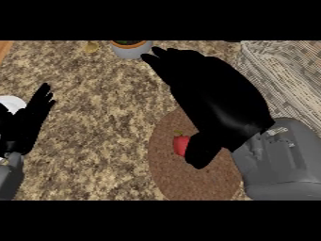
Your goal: Pick the bell pepper from the placemat and place it in the basket
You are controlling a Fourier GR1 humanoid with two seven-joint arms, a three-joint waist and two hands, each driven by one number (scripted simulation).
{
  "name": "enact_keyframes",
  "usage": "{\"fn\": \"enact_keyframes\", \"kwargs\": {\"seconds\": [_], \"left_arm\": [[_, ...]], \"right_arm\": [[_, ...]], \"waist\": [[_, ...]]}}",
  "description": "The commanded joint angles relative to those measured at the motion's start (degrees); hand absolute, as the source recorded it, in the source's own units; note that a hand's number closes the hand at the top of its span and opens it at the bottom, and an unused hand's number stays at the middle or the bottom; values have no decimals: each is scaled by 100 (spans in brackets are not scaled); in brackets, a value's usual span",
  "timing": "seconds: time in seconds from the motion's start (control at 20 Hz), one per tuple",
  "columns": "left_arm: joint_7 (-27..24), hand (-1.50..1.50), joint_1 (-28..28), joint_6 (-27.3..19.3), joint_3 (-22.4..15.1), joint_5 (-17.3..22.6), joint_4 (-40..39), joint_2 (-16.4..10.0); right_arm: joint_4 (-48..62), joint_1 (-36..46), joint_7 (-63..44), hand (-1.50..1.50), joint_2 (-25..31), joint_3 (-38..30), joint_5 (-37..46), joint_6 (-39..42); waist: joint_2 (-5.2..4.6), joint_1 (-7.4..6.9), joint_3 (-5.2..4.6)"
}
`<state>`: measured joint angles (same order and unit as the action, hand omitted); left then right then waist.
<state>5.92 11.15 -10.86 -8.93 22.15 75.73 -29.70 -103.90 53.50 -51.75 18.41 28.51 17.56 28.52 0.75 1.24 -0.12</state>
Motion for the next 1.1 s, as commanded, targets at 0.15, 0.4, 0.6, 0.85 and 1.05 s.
{"fn": "enact_keyframes", "kwargs": {"seconds": [0.15,0.4,0.6,0.85,1.05], "left_arm": [[491,0,291,204,166,47,178,-186],[-15,0,-50,162,184,-156,-21,188],[-15,0,-40,479,398,-218,20,28],[519,0,207,30,218,-601,346,390],[535,0,389,247,392,-581,63,393]], "right_arm": [[-973,-641,-764,-150,475,-818,-1467,954],[-2043,-1477,-739,-150,999,-1481,-2197,960],[-2147,-2306,412,-150,672,-1447,-1037,506],[-2110,-3354,1566,-150,610,-1310,-133,505],[-1475,-3638,2670,-150,308,-793,1125,-273]], "waist": [[-36,-18,15],[-50,-42,12],[-73,-110,15],[-76,-120,18],[-88,-124,18]]}}
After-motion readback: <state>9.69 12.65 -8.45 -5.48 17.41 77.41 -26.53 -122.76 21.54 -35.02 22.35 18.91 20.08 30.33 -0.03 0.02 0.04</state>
